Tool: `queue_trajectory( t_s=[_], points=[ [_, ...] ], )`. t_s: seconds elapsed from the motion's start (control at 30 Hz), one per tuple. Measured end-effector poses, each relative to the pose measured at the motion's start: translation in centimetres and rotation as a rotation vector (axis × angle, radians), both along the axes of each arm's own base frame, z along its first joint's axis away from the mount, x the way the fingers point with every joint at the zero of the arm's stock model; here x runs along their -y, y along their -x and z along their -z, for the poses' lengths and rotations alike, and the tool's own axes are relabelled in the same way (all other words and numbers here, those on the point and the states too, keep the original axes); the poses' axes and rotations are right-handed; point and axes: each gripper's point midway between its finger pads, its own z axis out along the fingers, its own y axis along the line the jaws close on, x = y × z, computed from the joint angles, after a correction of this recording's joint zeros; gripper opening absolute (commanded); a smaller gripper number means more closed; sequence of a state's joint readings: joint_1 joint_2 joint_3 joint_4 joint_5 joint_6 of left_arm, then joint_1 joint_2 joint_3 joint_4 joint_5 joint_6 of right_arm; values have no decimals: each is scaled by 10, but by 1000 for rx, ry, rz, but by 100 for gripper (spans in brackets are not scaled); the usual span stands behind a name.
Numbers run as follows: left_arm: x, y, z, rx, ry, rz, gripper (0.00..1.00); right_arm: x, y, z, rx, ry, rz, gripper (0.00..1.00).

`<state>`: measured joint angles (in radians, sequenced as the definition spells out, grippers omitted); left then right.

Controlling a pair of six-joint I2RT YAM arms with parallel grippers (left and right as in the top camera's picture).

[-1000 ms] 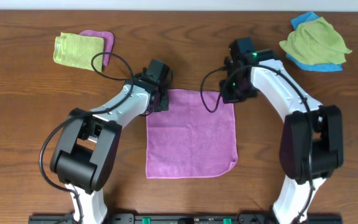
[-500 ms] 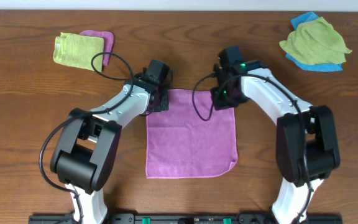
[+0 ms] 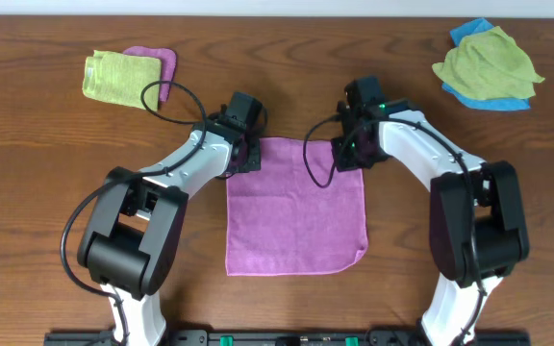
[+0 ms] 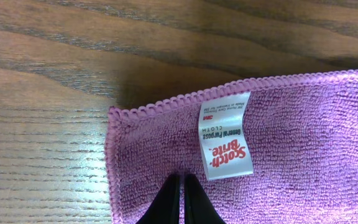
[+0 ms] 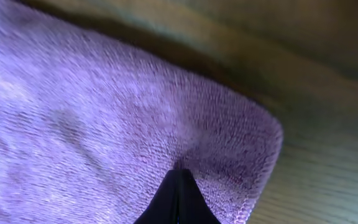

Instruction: Fold the cloth

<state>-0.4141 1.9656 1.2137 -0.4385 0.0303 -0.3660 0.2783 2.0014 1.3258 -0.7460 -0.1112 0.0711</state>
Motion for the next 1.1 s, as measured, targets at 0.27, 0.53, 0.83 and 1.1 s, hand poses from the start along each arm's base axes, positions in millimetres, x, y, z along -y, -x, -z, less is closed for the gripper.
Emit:
queue_trajectory(
  t_s=[0.27,0.53,0.83,1.1],
  points=[
    [0,0,0,1,0,0,6,3,-1,7,21,12,4,2],
    [1,-2,-1,10,4,3,6,2,-4,8,68,-6,28,1],
    [4,-13,0,25,59,-1,6,-1,-16,7,116,-27,55,1],
    [7,-43,0,25,71,8,6,-3,-26,8,150,-44,63,1]
  ],
)
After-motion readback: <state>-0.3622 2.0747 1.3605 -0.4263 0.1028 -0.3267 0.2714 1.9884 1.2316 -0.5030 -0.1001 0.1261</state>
